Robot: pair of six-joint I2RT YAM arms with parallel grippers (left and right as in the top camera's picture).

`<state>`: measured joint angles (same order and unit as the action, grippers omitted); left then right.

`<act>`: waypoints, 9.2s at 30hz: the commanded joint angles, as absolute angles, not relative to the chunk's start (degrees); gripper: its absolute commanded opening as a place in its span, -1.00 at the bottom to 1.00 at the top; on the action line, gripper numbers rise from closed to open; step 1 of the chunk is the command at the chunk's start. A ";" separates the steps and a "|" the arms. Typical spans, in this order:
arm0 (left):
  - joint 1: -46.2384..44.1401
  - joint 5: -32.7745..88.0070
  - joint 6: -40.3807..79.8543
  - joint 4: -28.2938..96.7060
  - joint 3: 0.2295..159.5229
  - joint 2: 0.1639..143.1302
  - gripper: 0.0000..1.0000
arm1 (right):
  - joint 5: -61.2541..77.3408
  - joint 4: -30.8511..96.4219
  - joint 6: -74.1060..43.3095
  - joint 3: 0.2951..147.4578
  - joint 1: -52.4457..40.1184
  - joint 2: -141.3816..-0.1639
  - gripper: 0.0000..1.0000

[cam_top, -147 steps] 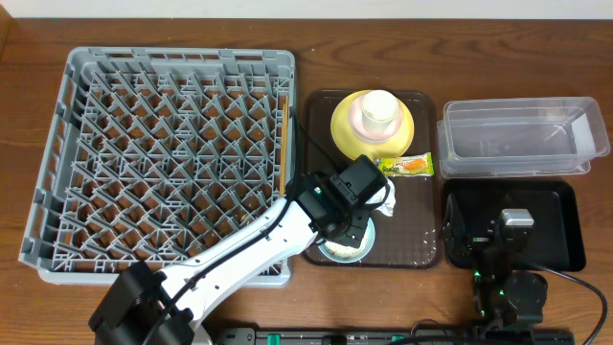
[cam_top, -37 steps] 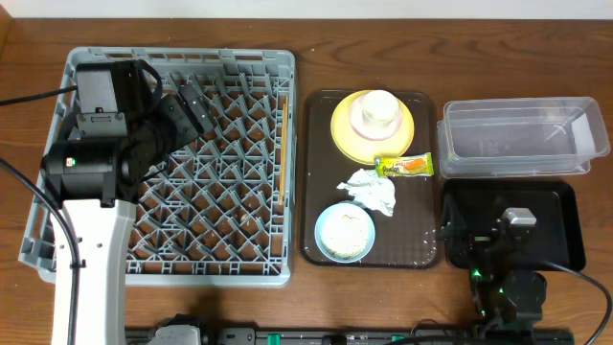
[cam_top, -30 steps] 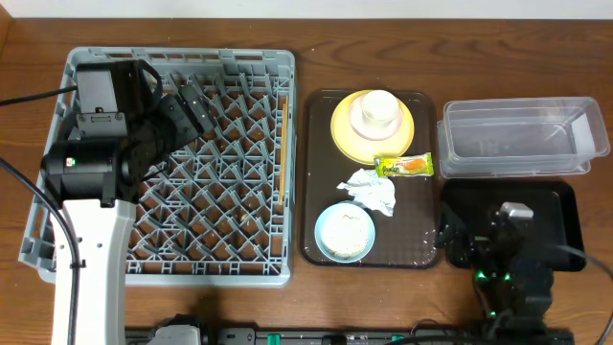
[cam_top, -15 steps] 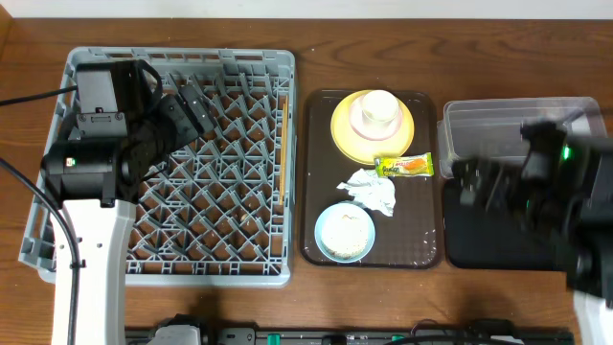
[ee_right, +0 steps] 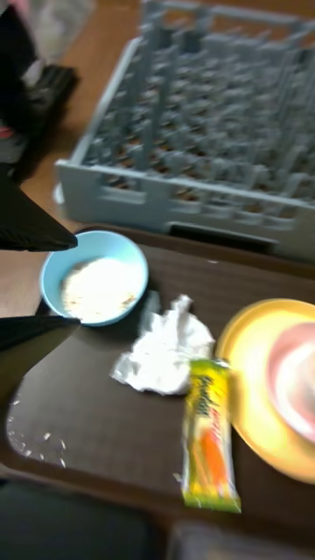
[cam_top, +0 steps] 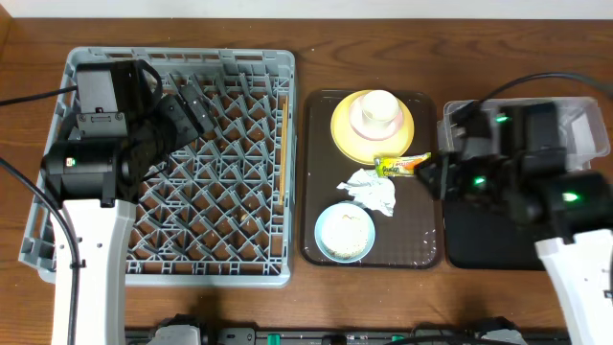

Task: Sort waste into correct bins and load items into the dishwasher rack
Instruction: 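Lower the right gripper onto the crumpled white tissue, then carry the tissue to the clear plastic bin and release it, then move the right gripper over the yellow Pandan snack wrapper, then close the right gripper on the snack wrapper and lift it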

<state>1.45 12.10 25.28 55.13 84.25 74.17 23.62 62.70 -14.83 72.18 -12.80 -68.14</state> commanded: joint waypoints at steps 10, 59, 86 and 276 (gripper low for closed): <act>1.69 12.45 24.69 55.24 84.62 74.26 0.85 | 14.94 49.63 -14.79 57.06 -27.62 -68.93 -0.33; 1.69 12.45 24.69 55.24 84.62 74.26 0.86 | -8.32 8.51 -26.98 37.19 -31.05 -88.71 -0.43; 1.69 12.45 24.69 55.24 84.62 74.26 0.86 | -10.02 19.49 -12.71 47.22 -2.13 -67.40 -0.98; 1.69 12.45 24.69 55.24 84.62 74.26 0.87 | -9.26 26.33 -48.82 49.82 -21.19 -92.92 0.16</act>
<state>1.45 12.10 25.26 55.16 84.25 74.15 -8.62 26.48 -47.62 50.09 -20.43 -95.57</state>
